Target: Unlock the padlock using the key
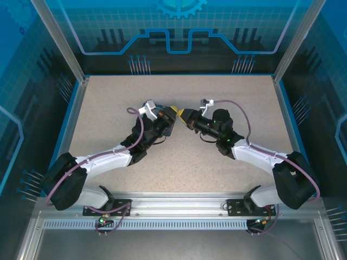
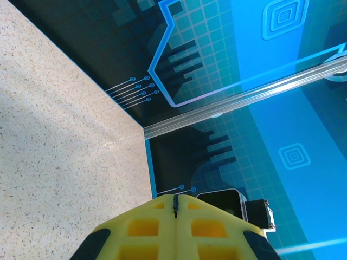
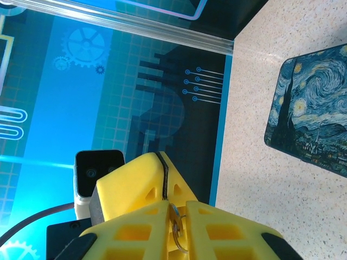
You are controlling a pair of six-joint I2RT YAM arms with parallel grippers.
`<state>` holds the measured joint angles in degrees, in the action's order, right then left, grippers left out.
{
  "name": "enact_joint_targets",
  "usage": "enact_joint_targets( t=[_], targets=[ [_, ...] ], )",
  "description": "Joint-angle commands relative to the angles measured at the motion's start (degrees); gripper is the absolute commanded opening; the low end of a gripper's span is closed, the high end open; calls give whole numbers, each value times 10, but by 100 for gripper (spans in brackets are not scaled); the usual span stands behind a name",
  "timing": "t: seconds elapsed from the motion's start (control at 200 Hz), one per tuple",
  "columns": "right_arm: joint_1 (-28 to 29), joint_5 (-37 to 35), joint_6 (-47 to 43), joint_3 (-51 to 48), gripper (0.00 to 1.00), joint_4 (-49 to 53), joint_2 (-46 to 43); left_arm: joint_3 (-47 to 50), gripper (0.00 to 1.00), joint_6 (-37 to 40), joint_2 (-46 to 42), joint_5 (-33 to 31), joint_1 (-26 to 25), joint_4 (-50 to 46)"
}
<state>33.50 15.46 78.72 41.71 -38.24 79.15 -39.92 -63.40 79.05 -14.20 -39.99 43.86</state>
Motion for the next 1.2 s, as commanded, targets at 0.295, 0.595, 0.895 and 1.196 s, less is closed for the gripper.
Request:
enact_joint_targets(
  t=[0.295, 0.595, 0.895, 1.196],
  targets=[
    [9, 15, 4, 28, 10, -24, 14, -12, 0, -7, 8, -17, -14, 5],
    [3, 19, 1, 27, 0, -16, 15, -12, 16, 14, -6, -19, -15, -14],
    [-23, 30, -6, 9, 0, 16, -17, -30, 46, 57, -74, 13, 25, -145],
    [-30, 42, -2, 13, 0, 27, -25, -49, 39, 53, -65, 90, 56, -161]
  ],
)
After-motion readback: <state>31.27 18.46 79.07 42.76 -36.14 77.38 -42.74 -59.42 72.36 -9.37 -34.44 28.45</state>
